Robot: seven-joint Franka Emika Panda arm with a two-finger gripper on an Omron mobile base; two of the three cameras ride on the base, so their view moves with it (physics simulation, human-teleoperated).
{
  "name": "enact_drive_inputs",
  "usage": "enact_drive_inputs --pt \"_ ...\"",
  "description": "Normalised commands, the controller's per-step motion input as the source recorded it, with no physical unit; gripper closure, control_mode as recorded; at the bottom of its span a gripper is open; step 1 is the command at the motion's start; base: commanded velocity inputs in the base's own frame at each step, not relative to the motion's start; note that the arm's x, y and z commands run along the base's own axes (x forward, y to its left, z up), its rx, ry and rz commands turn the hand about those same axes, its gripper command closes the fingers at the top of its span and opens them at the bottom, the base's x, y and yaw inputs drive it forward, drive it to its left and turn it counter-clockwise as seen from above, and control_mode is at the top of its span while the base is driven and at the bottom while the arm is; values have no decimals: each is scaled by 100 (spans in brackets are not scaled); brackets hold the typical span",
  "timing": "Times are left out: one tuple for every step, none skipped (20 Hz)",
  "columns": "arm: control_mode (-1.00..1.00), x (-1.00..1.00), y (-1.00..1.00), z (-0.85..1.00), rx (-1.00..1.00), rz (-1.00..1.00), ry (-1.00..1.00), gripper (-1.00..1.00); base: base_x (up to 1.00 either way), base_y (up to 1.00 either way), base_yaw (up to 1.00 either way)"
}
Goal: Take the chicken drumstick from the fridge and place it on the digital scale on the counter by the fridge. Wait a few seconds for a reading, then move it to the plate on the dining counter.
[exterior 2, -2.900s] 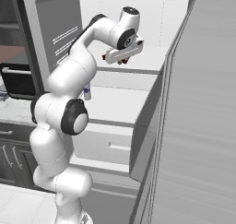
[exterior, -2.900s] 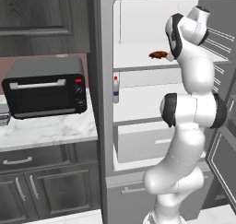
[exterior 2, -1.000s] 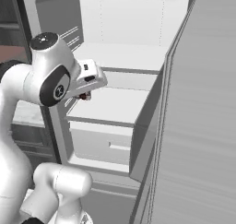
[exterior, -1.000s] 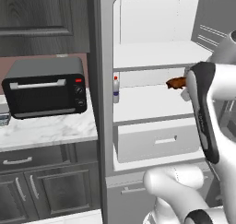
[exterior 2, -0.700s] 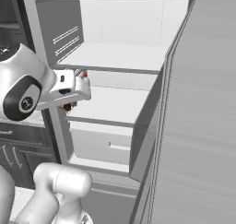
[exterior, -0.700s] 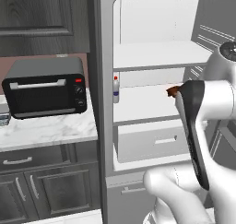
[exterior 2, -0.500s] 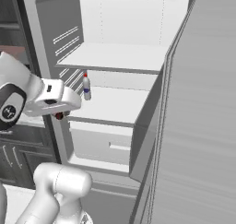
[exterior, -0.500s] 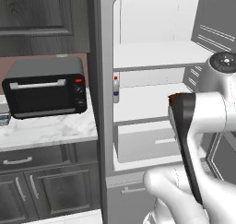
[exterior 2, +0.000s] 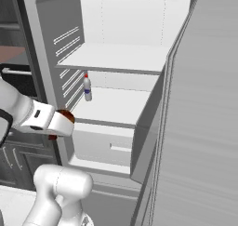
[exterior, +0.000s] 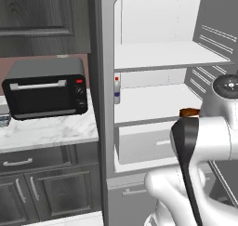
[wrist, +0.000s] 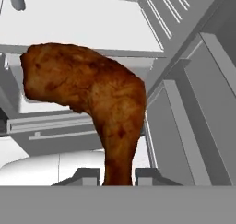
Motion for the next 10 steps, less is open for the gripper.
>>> enact_drive_inputs --pt "-100 -1 -11 -38 13 0 0 100 0 0 0" --pt "-100 0 -11 -32 13 0 0 100 0 0 0" --pt "-100 0 -9 -30 13 3 0 100 0 0 0" --pt "-100 0 -6 -27 13 4 0 100 0 0 0" --pt "-100 0 -8 -26 12 4 0 100 0 0 0" --pt "-100 0 -8 -23 11 5 0 100 0 0 0" --pt "-100 0 -9 -18 9 5 0 100 0 0 0" --pt "-100 0 -6 -16 7 5 0 100 0 0 0" --pt "-100 0 -4 -17 7 5 0 100 0 0 0" --pt "-100 0 -1 -17 7 4 0 100 0 0 0"
